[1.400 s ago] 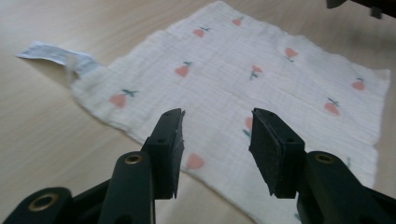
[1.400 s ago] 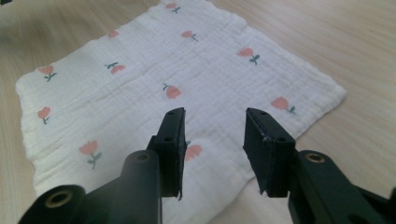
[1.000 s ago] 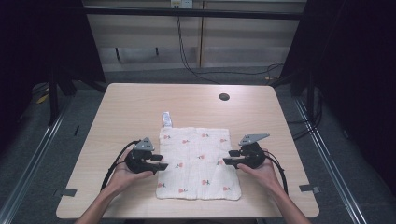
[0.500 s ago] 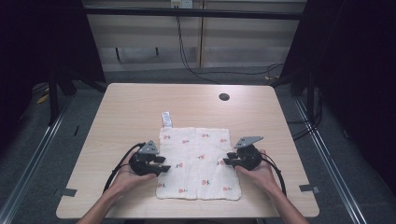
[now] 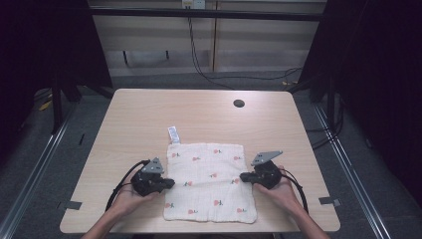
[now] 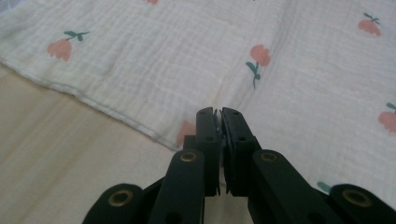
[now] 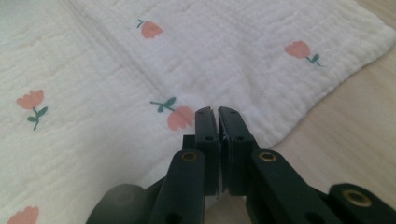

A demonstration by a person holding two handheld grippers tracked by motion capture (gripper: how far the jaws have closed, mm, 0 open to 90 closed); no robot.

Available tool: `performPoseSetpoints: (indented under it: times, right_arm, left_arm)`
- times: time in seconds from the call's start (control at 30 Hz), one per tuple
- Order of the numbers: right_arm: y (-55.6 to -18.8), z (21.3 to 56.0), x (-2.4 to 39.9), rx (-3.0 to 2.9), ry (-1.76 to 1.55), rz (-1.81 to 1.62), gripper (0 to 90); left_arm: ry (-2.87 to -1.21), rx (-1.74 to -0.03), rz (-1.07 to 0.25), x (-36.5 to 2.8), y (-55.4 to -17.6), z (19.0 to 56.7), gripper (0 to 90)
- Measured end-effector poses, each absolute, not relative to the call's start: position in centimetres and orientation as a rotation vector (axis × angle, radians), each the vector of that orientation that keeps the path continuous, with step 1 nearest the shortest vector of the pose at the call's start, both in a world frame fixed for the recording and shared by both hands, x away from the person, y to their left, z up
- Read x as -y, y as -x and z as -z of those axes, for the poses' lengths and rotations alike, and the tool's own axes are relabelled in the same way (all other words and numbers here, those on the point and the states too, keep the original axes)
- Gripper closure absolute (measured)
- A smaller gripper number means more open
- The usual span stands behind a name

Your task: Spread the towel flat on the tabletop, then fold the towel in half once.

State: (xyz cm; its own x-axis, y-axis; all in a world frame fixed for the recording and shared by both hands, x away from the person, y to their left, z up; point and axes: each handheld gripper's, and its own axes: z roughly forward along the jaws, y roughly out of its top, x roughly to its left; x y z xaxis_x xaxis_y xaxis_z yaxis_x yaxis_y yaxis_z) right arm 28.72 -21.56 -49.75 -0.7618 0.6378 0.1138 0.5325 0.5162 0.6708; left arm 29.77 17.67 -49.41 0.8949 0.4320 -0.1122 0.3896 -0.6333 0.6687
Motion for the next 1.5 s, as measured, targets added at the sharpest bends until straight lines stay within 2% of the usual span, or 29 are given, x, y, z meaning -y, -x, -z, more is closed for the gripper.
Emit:
performPoseSetpoints:
  times: [0.17,0.3,0.43,0.5,0.6,0.7,0.93,1.17,1.27,1.5]
  right_arm:
    - [-28.2,49.7,21.4,-2.609,-1.019,-1.068,86.0]
    - [-28.2,49.7,21.4,-2.613,-1.018,-1.082,79.8]
    - [-28.2,49.6,21.3,-2.607,-1.02,-1.121,68.8]
    - [-28.7,49.3,21.6,-2.582,-1.047,-1.187,65.8]
    - [-29.2,48.7,21.8,-2.544,-1.064,-1.212,64.2]
    - [-29.9,48.3,21.9,-2.525,-1.058,-1.201,62.8]
    - [-32.0,48.1,21.9,-2.505,-1.075,-1.129,59.8]
    - [-35.6,46.9,22.6,-2.45,-1.129,-1.126,59.3]
    - [-37.0,47.1,22.7,-2.445,-1.158,-1.099,59.7]
    - [-39.6,48.5,21.7,-2.469,-1.175,-1.054,59.6]
  left_arm:
    - [-2.324,-0.573,-0.07,-18.0,-28.7,49.4,86.0]
    - [-2.321,-0.573,-0.053,-18.0,-29.0,49.4,82.2]
    - [-2.324,-0.605,-0.096,-17.8,-28.9,49.2,66.7]
    - [-2.317,-0.615,-0.078,-17.9,-29.1,49.0,55.2]
    - [-2.278,-0.643,-0.069,-18.2,-29.6,48.7,48.3]
    - [-2.262,-0.671,-0.079,-18.4,-30.3,48.5,45.3]
    - [-2.253,-0.731,-0.161,-19.0,-32.5,47.9,46.0]
    - [-2.165,-0.804,-0.207,-20.0,-35.4,46.6,45.8]
    - [-2.212,-0.823,-0.244,-19.5,-37.3,46.7,51.9]
    - [-2.157,-0.874,-0.207,-18.7,-39.9,47.7,53.4]
